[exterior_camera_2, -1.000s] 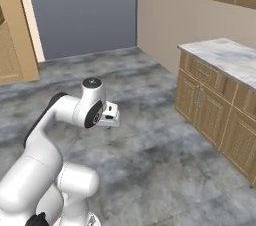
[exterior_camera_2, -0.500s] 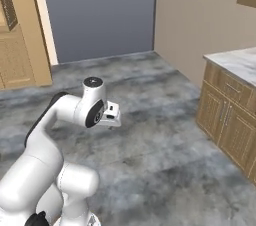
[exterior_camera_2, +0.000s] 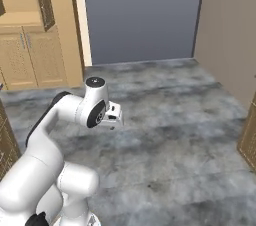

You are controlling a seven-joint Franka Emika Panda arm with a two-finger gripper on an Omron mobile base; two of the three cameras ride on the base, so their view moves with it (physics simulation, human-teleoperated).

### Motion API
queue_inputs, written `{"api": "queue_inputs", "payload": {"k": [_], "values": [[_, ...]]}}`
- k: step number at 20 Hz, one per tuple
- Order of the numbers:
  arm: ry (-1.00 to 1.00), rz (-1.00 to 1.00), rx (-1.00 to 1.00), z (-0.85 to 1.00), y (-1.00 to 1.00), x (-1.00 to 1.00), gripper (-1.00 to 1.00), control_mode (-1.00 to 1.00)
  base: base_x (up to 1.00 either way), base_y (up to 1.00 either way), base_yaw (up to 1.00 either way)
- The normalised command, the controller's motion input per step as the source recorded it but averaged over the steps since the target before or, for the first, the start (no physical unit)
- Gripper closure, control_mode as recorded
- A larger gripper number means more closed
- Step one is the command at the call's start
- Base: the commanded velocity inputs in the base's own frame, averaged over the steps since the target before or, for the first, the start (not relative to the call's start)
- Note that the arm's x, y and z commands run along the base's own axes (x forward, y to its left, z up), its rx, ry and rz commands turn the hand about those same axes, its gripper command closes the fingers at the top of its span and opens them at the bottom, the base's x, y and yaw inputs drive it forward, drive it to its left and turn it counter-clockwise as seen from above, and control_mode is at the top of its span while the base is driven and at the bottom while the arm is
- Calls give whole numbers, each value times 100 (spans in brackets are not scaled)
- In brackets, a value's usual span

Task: Move the cutting board and knife to the sink. Then move spray from the cabinet to the counter.

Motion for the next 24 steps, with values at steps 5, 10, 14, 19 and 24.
{"api": "queue_inputs", "payload": {"k": [5,10,14,19,24], "values": [[0,0,0,0,0,0,-100,100,79,3,33],[0,0,0,0,0,0,-100,100,84,1,30],[0,0,0,0,0,0,-100,100,86,0,27],[0,0,0,0,0,0,-100,100,87,0,26],[0,0,0,0,0,0,-100,100,83,0,25]]}}
